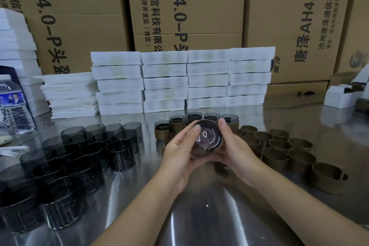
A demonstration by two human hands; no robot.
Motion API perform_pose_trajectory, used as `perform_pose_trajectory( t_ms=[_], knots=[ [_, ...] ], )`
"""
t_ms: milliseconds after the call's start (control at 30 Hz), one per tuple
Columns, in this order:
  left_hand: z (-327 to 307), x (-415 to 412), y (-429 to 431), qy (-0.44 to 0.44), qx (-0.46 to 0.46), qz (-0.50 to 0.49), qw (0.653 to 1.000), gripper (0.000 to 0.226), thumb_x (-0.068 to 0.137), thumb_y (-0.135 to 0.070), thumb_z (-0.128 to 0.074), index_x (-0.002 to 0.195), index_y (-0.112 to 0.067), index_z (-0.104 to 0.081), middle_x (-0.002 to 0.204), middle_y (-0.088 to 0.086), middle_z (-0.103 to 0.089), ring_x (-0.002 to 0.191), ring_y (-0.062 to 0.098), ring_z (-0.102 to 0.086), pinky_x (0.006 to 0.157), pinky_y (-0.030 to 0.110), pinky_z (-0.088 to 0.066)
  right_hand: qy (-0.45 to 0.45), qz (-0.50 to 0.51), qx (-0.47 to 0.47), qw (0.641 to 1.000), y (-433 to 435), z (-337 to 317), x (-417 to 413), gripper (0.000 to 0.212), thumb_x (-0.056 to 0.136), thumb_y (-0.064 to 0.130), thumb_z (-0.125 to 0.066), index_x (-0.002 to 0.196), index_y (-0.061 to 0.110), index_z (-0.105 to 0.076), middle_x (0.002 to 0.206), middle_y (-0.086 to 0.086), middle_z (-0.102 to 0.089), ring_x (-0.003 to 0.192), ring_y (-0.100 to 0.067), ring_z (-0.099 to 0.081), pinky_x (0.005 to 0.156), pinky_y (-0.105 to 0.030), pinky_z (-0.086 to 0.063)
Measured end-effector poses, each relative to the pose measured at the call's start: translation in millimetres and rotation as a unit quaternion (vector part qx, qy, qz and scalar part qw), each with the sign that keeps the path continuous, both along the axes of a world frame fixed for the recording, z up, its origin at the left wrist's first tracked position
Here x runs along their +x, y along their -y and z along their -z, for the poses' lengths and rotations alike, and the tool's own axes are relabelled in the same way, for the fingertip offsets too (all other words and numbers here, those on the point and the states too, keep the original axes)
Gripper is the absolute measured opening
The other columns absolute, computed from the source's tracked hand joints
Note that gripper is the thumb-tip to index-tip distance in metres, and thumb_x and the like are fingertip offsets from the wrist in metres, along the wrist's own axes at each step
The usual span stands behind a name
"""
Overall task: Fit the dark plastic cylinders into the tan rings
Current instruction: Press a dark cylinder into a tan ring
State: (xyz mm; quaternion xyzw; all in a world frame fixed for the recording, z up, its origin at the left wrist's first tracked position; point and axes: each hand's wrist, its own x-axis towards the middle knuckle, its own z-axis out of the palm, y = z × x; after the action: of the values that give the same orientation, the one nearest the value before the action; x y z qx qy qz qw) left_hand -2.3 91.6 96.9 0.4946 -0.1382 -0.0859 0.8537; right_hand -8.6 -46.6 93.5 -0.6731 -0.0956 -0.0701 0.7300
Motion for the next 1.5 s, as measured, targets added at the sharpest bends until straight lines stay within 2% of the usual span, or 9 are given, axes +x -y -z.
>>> perform_pose_trajectory(
  t_ms=[200, 433, 600, 700, 833, 1033, 1233, 1400, 1500],
  knots=[
    [1.6, 2.0, -0.4, 0.001, -0.008, 0.008, 1.000, 0.082, 0.057, -0.045, -0.076, 0.130, -0.012, -0.060, 0.113, 0.013, -0.072, 0.091, 0.026, -0.073, 0.064, 0.033, -0.059, 0.007, 0.027, -0.006, 1.000, -2.4, -2.2, -2.3, 0.059, 0.082, 0.064, -0.040, 0.114, 0.022, -0.066, 0.105, -0.008, -0.074, 0.104, -0.030, -0.068, 0.096, -0.051, -0.051],
    [2.6, 3.7, 1.1, -0.012, 0.000, 0.004, 1.000, 0.074, 0.064, -0.047, -0.070, 0.128, -0.012, -0.060, 0.111, 0.013, -0.073, 0.092, 0.026, -0.073, 0.067, 0.033, -0.060, -0.026, 0.006, 0.027, 0.999, -4.1, -4.4, -4.2, 0.050, 0.099, 0.050, -0.032, 0.122, 0.018, -0.063, 0.111, -0.006, -0.073, 0.107, -0.026, -0.067, 0.090, -0.037, -0.053],
    [2.9, 5.4, 1.0, -0.008, 0.016, 0.004, 1.000, 0.074, 0.062, -0.049, -0.070, 0.123, -0.009, -0.063, 0.109, 0.014, -0.073, 0.095, 0.028, -0.072, 0.068, 0.034, -0.060, -0.042, -0.017, 0.058, 0.997, -3.7, -6.8, -7.0, 0.049, 0.099, 0.049, -0.034, 0.119, 0.017, -0.065, 0.110, -0.006, -0.073, 0.098, -0.017, -0.070, 0.076, -0.025, -0.055],
    [3.5, 6.5, 0.3, 0.001, 0.023, 0.003, 1.000, 0.078, 0.059, -0.052, -0.072, 0.124, -0.010, -0.062, 0.112, 0.013, -0.072, 0.100, 0.029, -0.071, 0.071, 0.035, -0.060, -0.051, -0.023, 0.063, 0.996, -2.4, -6.5, -6.6, 0.048, 0.097, 0.051, -0.037, 0.116, 0.019, -0.066, 0.109, -0.005, -0.074, 0.094, -0.015, -0.070, 0.076, -0.025, -0.053],
    [4.7, 6.4, 1.0, 0.003, 0.031, 0.000, 1.000, 0.071, 0.060, -0.058, -0.069, 0.114, -0.012, -0.068, 0.108, 0.014, -0.073, 0.100, 0.029, -0.071, 0.072, 0.034, -0.060, -0.058, -0.011, 0.047, 0.997, -1.3, -3.5, -5.9, 0.046, 0.093, 0.056, -0.044, 0.110, 0.022, -0.070, 0.097, -0.004, -0.074, 0.074, -0.013, -0.063, 0.067, -0.024, -0.048],
    [1.4, 3.8, 3.3, -0.033, 0.059, 0.007, 0.998, 0.054, 0.092, -0.056, -0.045, 0.116, -0.012, -0.067, 0.107, 0.014, -0.074, 0.099, 0.028, -0.072, 0.074, 0.034, -0.061, -0.073, 0.052, 0.029, 0.996, -1.7, -1.3, -4.3, 0.046, 0.088, 0.060, -0.051, 0.097, 0.022, -0.075, 0.084, -0.004, -0.072, 0.065, -0.012, -0.059, 0.061, -0.025, -0.045],
    [3.0, 3.7, 4.3, -0.044, 0.101, -0.031, 0.993, 0.048, 0.097, -0.053, -0.041, 0.106, -0.015, -0.070, 0.098, 0.011, -0.076, 0.087, 0.027, -0.074, 0.061, 0.034, -0.061, -0.078, 0.079, -0.027, 0.993, -4.3, -1.3, -5.1, 0.044, 0.090, 0.057, -0.049, 0.098, 0.021, -0.073, 0.079, 0.000, -0.071, 0.060, -0.010, -0.058, 0.060, -0.025, -0.044],
    [3.5, 4.6, 1.9, -0.065, 0.118, -0.043, 0.990, 0.051, 0.098, -0.057, -0.037, 0.100, -0.018, -0.071, 0.088, 0.006, -0.077, 0.075, 0.020, -0.075, 0.051, 0.028, -0.056, -0.084, 0.068, -0.024, 0.994, -5.7, -3.2, -7.1, 0.043, 0.093, 0.055, -0.048, 0.102, 0.020, -0.071, 0.072, 0.004, -0.070, 0.055, -0.006, -0.060, 0.057, -0.023, -0.044],
    [3.0, 4.6, -0.7, -0.078, 0.127, -0.046, 0.988, 0.051, 0.097, -0.058, -0.039, 0.094, -0.019, -0.072, 0.084, 0.005, -0.077, 0.067, 0.018, -0.074, 0.049, 0.028, -0.055, -0.085, 0.055, -0.034, 0.994, -7.4, -2.4, -8.5, 0.045, 0.092, 0.057, -0.048, 0.106, 0.021, -0.071, 0.083, 0.002, -0.073, 0.061, -0.005, -0.064, 0.050, -0.018, -0.045]
  ],
)
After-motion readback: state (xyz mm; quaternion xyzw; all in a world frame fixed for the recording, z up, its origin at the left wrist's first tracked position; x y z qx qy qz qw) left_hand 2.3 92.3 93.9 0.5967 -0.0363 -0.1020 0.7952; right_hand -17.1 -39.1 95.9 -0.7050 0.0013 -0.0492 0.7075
